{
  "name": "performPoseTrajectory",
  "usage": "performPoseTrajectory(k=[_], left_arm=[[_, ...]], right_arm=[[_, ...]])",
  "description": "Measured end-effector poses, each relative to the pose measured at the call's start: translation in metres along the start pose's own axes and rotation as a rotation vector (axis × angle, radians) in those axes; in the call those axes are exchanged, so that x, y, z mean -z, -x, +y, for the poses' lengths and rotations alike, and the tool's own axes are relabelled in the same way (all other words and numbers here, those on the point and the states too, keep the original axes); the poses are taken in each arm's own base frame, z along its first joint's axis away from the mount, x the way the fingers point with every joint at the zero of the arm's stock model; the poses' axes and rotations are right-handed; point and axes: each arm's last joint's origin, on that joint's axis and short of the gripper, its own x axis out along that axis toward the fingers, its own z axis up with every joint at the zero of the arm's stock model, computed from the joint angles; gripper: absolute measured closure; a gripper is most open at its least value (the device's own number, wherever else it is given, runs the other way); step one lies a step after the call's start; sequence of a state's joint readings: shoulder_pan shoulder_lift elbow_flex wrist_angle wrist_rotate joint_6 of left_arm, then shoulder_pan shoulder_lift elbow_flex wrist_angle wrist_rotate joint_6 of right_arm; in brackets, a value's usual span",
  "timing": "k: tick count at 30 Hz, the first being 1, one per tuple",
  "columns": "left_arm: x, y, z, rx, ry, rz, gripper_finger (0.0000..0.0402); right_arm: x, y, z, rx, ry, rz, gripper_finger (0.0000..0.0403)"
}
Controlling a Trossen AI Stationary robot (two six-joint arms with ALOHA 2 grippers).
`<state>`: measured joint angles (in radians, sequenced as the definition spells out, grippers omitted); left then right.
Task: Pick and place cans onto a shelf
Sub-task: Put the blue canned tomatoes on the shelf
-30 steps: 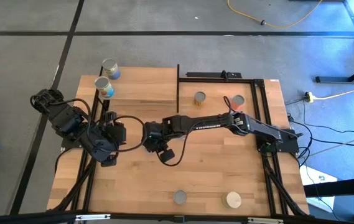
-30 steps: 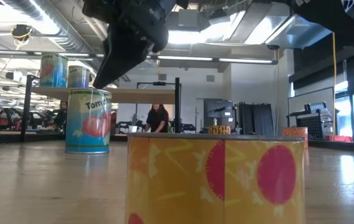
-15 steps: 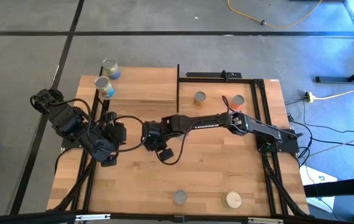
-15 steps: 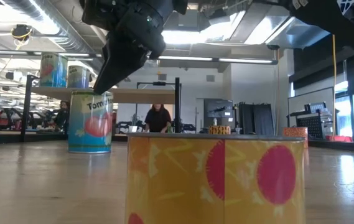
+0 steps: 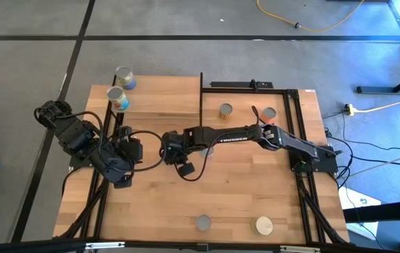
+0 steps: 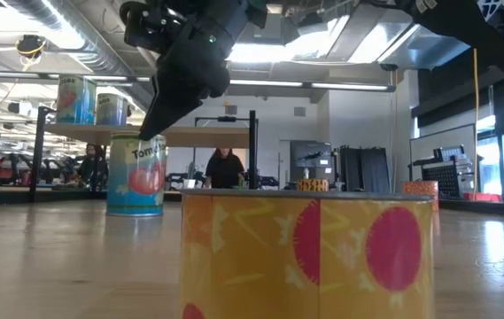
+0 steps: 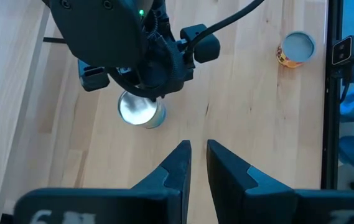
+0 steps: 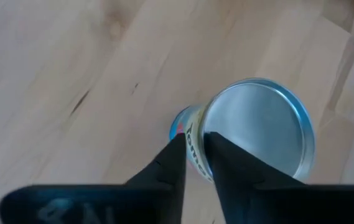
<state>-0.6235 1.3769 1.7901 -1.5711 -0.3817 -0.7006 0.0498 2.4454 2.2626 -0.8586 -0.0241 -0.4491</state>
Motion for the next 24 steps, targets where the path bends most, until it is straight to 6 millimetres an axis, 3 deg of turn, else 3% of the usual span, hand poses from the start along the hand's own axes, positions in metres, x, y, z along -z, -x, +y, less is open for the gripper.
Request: performPoseTrajectory(k=[6,16,24], left_arm=[[0.0,0.0,0.0,0.0,0.002,0.0,0.0356],[0.0,0.0,0.0,0.001,0.005,0.0,0.0356],[0.0,0.0,0.0,0.001,0.005,0.0,0.0356]], right_arm=[[-0.001,-0.002,-0.001,0.011,-0.003,-0.02,0.0394],[-0.006,0.006,-0.004,0.011,-0.038,-0.027,0.0401],[-0.01,0.032,-0.005,0.002,-0.056,-0.008,0.0402]])
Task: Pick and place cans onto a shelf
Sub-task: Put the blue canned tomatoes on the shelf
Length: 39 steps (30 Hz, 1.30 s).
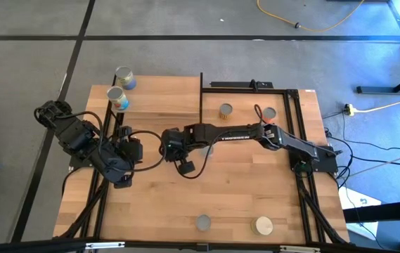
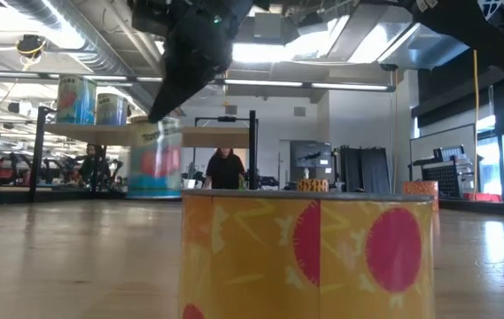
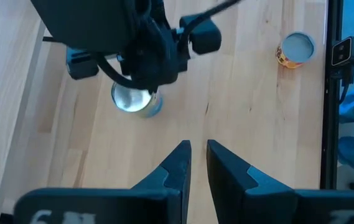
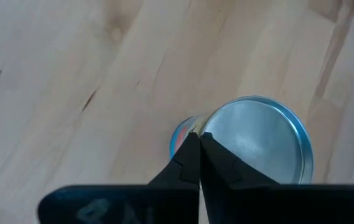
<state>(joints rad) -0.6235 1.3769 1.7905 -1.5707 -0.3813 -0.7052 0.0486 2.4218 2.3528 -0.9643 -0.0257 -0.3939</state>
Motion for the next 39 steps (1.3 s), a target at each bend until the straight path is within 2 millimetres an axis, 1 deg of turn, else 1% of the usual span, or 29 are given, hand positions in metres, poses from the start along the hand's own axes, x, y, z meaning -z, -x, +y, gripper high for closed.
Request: performPoseTrajectory(k=[4,7,12,14,17,21,26,33,39], left_arm=[[0.0,0.0,0.0,-0.001,0.0,0.001,0.0356],[0.0,0.0,0.0,-0.001,0.0,0.001,0.0356],[0.0,0.0,0.0,-0.002,0.0,0.0,0.0356],[0.0,0.0,0.0,-0.002,0.0,-0.001,0.0356],[0.0,0.001,0.001,-0.001,0.001,-0.003,0.0356],[0.0,0.001,0.002,-0.009,0.0,-0.009,0.0356],[-0.001,0.001,0.002,-0.023,-0.003,-0.02,0.0356],[-0.001,0.001,0.003,-0.04,-0.003,-0.035,0.0356],[-0.001,0.001,0.003,-0.056,-0.004,-0.049,0.0356]], right_arm=[[0.002,0.006,0.001,-0.011,-0.001,0.026,0.0402],[0.0,0.017,0.003,-0.012,-0.002,0.021,0.0402],[-0.007,0.048,0.005,0.003,-0.016,-0.026,0.0403],[-0.009,0.064,0.004,0.017,-0.022,-0.055,0.0403],[-0.012,0.089,0.001,0.088,-0.076,-0.088,0.0403],[-0.009,0.11,-0.009,0.163,-0.198,-0.105,0.0403],[-0.002,0.133,-0.028,0.246,-0.322,-0.137,0.0403],[0.013,0.145,-0.056,0.339,-0.421,-0.133,0.0403],[0.022,0.153,-0.072,0.368,-0.45,-0.135,0.0403]])
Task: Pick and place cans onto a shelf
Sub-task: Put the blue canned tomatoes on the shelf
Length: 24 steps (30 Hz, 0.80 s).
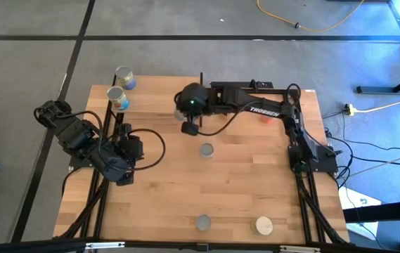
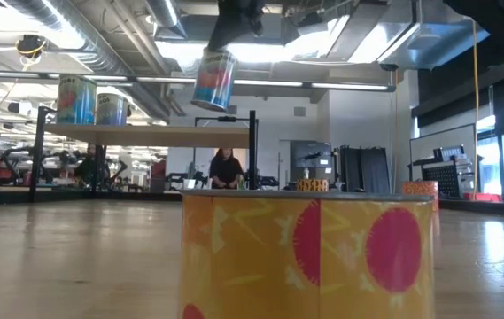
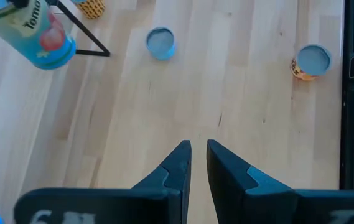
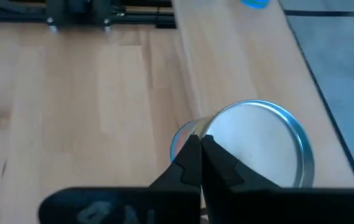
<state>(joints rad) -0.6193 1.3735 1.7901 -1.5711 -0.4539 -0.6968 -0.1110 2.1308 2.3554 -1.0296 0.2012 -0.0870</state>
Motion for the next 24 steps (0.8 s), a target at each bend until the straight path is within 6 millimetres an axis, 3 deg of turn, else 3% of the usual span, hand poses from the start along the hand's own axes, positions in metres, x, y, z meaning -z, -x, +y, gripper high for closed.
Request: performPoseTrajectory(k=[15,24], left_arm=[[0.0,0.0,0.0,-0.001,0.001,-0.001,0.0356],[-0.001,0.0,0.001,-0.024,0.002,-0.02,0.0356]], right_arm=[[0.008,-0.011,-0.043,0.051,-0.019,0.04,0.0403],[0.014,-0.019,-0.052,0.028,-0.029,0.073,0.0403]])
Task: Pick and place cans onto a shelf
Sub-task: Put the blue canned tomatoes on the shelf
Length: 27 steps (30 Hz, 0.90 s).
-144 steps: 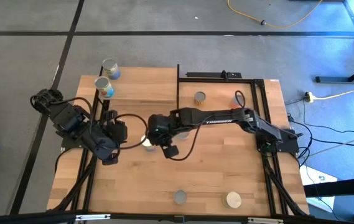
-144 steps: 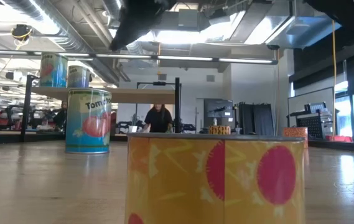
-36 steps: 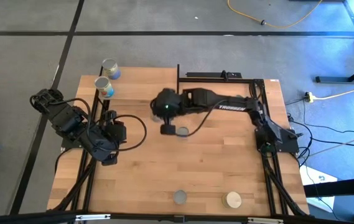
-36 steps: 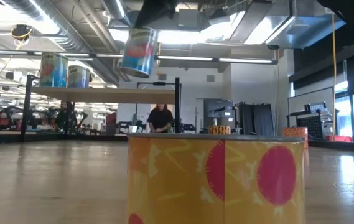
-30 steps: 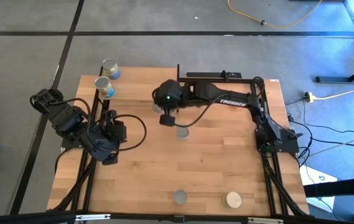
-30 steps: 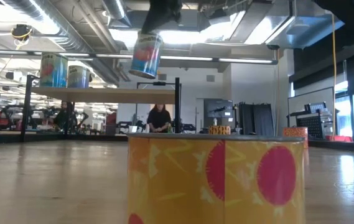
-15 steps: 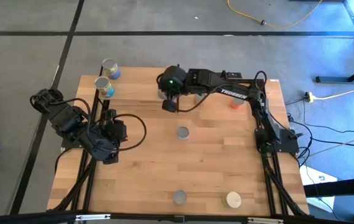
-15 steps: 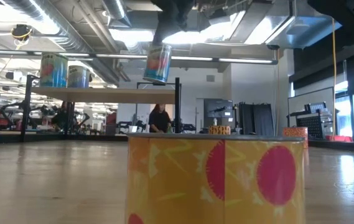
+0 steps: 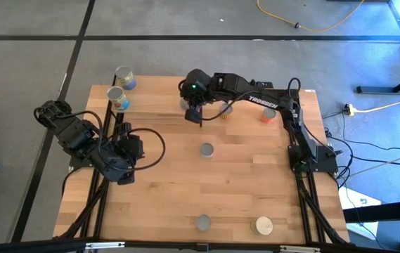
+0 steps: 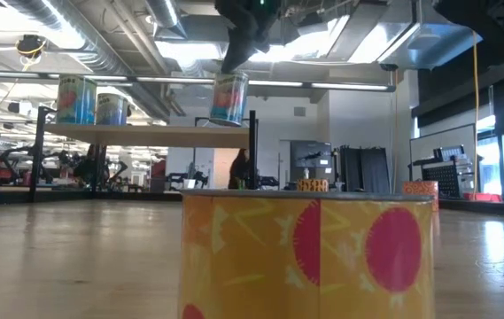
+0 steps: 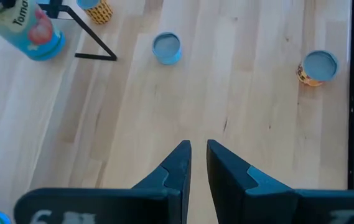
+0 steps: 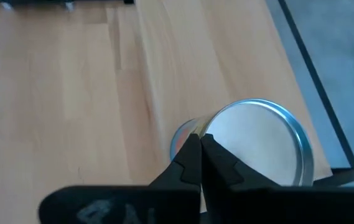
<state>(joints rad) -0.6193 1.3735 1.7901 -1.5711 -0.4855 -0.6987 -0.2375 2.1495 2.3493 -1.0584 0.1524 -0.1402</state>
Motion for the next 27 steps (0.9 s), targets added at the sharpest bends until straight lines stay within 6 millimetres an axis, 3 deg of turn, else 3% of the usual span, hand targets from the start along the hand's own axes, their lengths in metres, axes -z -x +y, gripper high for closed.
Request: performPoseTrajectory(k=[5,27], left_arm=[[-0.0001,0.0,0.0001,-0.003,0.002,-0.003,0.0356],[0.0,0.0001,0.0002,-0.003,0.006,-0.003,0.0356]], right_arm=[[0.0036,-0.009,-0.0042,-0.007,-0.006,0.03,0.0403],[0.0028,-0.0092,-0.0056,-0.007,0.011,0.02,0.0393]])
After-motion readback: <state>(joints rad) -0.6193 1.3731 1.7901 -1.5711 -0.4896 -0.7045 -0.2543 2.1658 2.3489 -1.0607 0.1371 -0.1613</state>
